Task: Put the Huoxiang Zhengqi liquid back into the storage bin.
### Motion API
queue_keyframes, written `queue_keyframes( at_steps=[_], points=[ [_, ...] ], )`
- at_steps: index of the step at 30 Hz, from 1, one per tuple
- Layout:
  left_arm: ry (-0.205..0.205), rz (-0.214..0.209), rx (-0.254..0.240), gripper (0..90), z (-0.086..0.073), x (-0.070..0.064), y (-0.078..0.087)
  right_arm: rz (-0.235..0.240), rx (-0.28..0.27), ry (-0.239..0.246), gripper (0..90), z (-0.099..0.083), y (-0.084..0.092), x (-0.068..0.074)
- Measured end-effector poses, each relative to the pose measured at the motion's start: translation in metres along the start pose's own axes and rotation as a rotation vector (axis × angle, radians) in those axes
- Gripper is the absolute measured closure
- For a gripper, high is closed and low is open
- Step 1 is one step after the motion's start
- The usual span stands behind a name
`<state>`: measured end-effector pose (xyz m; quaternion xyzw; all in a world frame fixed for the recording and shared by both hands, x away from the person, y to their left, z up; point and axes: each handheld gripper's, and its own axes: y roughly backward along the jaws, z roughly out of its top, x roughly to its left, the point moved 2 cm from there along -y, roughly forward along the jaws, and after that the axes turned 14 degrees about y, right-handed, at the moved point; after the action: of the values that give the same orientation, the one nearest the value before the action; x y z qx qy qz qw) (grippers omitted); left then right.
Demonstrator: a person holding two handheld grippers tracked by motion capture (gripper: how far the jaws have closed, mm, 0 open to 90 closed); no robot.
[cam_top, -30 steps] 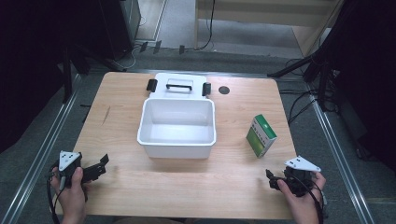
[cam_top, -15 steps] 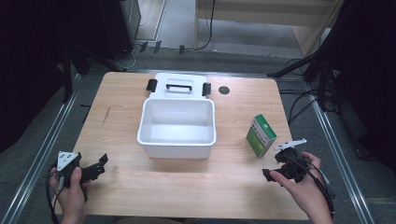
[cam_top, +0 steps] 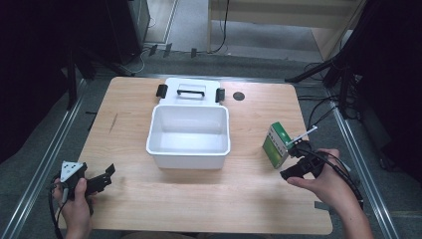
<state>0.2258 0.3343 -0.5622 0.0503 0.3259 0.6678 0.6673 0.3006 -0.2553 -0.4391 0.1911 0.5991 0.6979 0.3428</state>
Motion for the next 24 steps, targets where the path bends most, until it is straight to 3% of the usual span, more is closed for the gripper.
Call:
queue_keyframes(
  at_steps=[16,24],
  points=[
    [0.005,-0.004,0.003,0.7,0.0,0.001,0.0,0.025,0.029,-0.017,27.1,0.042,0.022,-0.026],
    [-0.001,-0.006,0.008,0.6,0.0,0.0,-0.001,0.045,0.039,-0.022,30.5,0.063,0.021,-0.033]
  ],
)
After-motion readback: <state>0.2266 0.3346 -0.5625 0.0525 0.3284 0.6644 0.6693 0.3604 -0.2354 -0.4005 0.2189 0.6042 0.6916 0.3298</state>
